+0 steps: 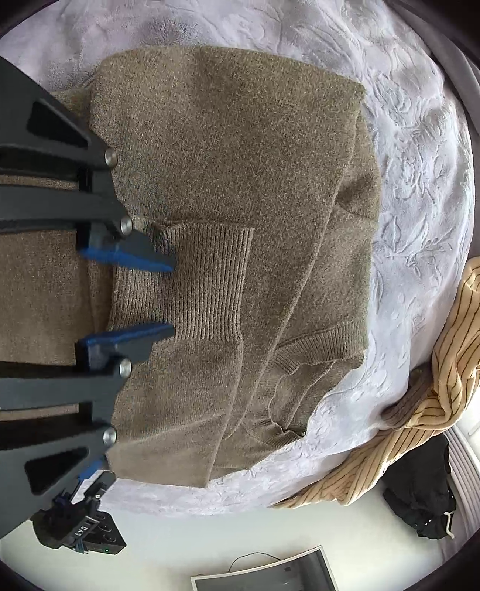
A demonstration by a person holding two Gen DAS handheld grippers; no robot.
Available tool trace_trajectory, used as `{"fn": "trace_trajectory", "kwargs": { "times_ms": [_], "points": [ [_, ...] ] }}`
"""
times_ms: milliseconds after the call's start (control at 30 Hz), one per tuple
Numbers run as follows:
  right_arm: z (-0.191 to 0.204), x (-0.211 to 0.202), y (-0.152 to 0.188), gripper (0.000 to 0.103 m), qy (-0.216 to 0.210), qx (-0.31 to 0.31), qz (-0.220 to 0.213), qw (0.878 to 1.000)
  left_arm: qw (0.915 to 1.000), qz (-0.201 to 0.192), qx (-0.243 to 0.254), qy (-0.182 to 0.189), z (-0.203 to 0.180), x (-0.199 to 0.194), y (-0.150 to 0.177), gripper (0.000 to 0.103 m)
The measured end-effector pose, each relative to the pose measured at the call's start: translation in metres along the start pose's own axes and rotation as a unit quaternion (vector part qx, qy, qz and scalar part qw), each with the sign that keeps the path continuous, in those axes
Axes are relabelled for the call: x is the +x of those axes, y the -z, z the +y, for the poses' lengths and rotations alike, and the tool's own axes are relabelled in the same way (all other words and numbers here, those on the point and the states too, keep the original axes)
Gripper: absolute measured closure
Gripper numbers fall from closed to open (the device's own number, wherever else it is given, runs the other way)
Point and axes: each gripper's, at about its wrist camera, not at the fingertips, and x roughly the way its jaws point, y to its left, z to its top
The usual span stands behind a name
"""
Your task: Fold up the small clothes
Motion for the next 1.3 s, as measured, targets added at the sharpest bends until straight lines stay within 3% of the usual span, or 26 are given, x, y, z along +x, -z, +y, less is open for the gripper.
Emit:
{"fn": "trace_trajectory", "kwargs": {
  "times_ms": [67,100,167,333,433,500,600,667,733,800,967,1167,1300],
  "points": [
    [-0.015,-0.007,-0.011,0.055,-0.015,0.031,-0.024,0.999,1.0,0.002,0.002,0.007,0.003,-0.002,0.001,0.098],
    [-0.019,-0.009,-0.017,0.055,-0.02,0.04,-0.034,0.998,1.0,0.001,0.004,0.005,0.003,-0.004,0.001,0.098],
    [-0.018,-0.009,-0.028,0.093,-0.022,0.045,-0.051,0.997,0.9998,-0.008,0.014,-0.008,0.002,-0.01,0.005,0.098],
    [-0.004,-0.027,-0.044,0.096,0.01,-0.036,-0.055,0.998,0.9979,-0.016,0.045,-0.043,-0.002,-0.013,0.018,0.098],
    [-0.022,-0.023,-0.046,0.096,0.046,-0.04,-0.031,0.998,0.9981,-0.008,0.037,-0.049,0.006,-0.011,0.022,0.102],
    [-0.036,-0.023,-0.045,0.096,0.037,-0.026,-0.024,0.999,0.9979,-0.015,0.037,-0.052,0.009,-0.018,0.024,0.102],
    [-0.043,-0.029,-0.042,0.091,0.024,-0.008,-0.019,1.0,0.993,-0.027,0.049,-0.104,0.008,-0.026,0.024,0.102],
    [-0.037,-0.032,-0.038,0.081,0.025,-0.017,-0.01,0.999,0.9906,-0.023,0.061,-0.12,0.007,-0.028,0.024,0.102],
    [-0.029,-0.038,-0.032,0.059,0.026,-0.032,-0.006,0.999,0.9886,-0.021,0.068,-0.133,0.007,-0.028,0.025,0.102],
    [-0.02,-0.046,-0.026,0.054,0.032,-0.048,-0.012,0.998,0.9881,-0.013,0.068,-0.137,0.008,-0.028,0.025,0.102],
    [-0.004,-0.066,-0.034,0.054,0.062,-0.082,-0.051,0.993,0.9874,-0.022,0.08,-0.135,-0.002,-0.028,0.023,0.102],
    [-0.004,-0.049,-0.088,0.054,0.082,-0.068,-0.072,0.992,0.9879,-0.021,0.079,-0.132,-0.012,-0.017,0.016,0.102],
    [-0.017,-0.021,-0.123,0.054,0.045,-0.026,-0.038,0.998,0.9878,-0.014,0.078,-0.134,-0.016,-0.007,0.016,0.102]
  ]
}}
